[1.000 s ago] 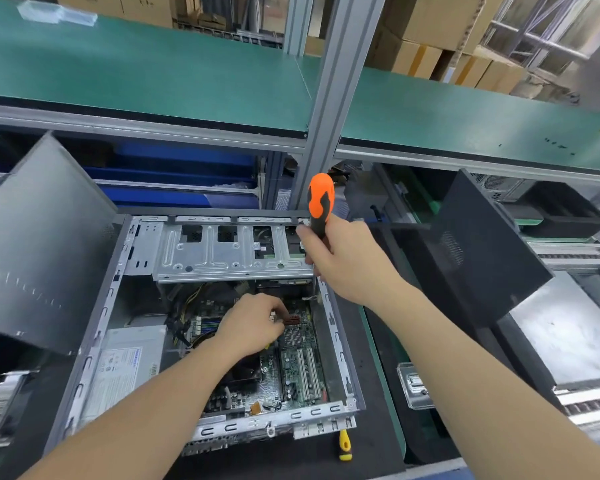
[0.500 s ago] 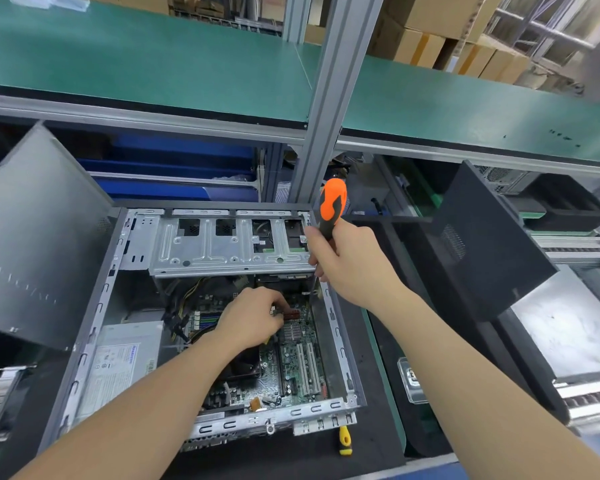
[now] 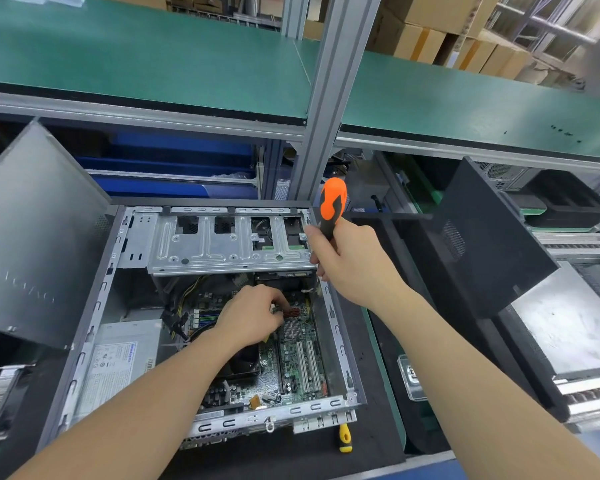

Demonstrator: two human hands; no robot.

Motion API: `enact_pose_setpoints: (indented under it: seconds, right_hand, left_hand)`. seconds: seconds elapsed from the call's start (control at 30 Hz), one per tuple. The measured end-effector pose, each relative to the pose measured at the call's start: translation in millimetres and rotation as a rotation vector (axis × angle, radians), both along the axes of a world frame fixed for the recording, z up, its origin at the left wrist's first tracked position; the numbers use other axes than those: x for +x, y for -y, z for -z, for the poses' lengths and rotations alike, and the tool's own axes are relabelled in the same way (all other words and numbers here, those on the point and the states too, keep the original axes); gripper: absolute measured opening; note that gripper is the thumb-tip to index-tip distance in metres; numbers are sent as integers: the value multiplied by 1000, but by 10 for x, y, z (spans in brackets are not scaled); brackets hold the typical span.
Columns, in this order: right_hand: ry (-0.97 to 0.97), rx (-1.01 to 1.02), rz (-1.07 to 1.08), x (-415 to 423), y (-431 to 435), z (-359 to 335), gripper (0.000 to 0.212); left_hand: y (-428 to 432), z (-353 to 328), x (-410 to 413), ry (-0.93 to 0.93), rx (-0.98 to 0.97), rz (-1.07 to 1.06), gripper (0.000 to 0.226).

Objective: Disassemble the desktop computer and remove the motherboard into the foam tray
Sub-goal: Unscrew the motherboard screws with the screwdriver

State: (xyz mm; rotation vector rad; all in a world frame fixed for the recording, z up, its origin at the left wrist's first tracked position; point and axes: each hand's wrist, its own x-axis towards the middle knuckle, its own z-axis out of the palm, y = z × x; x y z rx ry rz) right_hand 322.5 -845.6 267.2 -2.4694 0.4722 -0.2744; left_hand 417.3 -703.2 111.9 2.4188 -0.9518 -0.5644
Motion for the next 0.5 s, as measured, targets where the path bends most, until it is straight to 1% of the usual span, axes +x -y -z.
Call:
enact_pose_setpoints:
  seconds: [0.23,0.5]
  right_hand:
    - [11,-2,-10,-8,-27,-4,39]
    - [12,-7,-8,-6,-25,-3,42]
  left_hand:
    - [0,-15,-1,9,-5,6,20]
    - [1,-13,3,12,-2,5,19]
